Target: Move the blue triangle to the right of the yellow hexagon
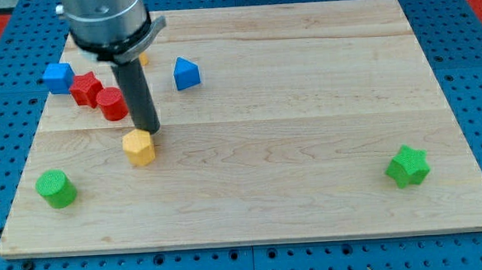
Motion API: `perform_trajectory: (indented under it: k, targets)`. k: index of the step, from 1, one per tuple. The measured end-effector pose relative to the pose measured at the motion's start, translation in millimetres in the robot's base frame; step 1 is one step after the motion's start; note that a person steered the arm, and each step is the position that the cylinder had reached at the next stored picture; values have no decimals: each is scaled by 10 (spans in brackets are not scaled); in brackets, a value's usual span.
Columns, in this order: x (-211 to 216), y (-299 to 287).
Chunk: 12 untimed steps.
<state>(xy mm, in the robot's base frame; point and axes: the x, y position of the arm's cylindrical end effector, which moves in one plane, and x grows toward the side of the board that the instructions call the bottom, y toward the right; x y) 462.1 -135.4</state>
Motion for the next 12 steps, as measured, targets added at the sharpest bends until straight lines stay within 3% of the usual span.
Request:
perform_trajectory:
  k: [2,3,4,6,7,8,9,10,12]
  targets:
    - [500,-38]
    - [69,319]
    - [-429,1173]
    - [-1557,1353]
    - [-1558,672]
    - [-1231,248]
    - [-846,400]
    - [-1043,612]
    - [-541,914]
